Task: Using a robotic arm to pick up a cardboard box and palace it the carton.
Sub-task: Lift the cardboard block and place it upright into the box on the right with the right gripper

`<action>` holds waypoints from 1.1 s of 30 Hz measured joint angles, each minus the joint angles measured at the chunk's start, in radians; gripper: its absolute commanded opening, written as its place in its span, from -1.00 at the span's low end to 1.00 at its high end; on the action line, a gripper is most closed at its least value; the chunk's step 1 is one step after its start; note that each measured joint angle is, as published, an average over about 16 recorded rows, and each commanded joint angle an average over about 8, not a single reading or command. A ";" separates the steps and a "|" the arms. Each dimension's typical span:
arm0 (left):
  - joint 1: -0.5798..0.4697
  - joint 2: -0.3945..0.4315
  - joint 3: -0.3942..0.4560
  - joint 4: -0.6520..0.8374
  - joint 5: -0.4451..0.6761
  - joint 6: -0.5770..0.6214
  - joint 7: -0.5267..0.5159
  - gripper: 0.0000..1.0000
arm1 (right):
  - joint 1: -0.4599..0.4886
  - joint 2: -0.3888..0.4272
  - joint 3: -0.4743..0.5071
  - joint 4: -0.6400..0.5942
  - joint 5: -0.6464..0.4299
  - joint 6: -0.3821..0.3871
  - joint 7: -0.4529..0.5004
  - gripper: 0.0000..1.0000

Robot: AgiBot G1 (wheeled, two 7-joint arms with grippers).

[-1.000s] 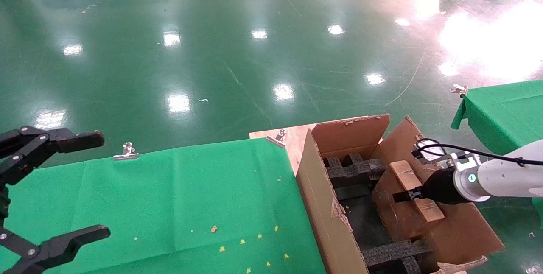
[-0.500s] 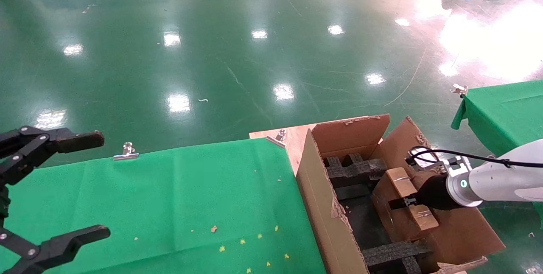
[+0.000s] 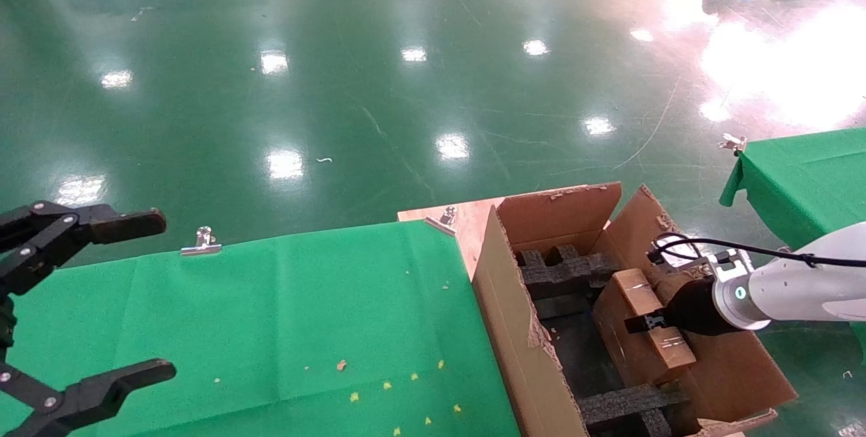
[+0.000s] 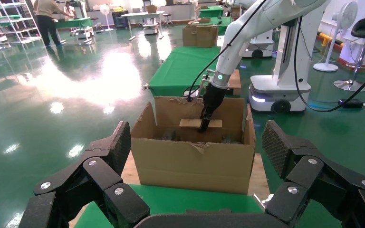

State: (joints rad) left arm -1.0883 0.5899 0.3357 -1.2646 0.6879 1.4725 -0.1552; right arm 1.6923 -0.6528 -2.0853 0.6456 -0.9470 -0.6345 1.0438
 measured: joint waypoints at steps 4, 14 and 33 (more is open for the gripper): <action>0.000 0.000 0.000 0.000 0.000 0.000 0.000 1.00 | 0.003 0.002 -0.001 0.003 -0.002 0.000 0.001 1.00; 0.000 0.000 0.000 0.000 0.000 0.000 0.000 1.00 | 0.017 0.015 0.002 0.019 -0.005 0.006 -0.002 1.00; 0.000 0.000 0.000 0.000 0.000 0.000 0.000 1.00 | 0.260 0.161 0.082 0.301 -0.031 0.051 -0.058 1.00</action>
State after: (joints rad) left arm -1.0886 0.5898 0.3362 -1.2643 0.6876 1.4724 -0.1549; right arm 1.9521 -0.4922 -2.0037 0.9465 -0.9777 -0.5833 0.9857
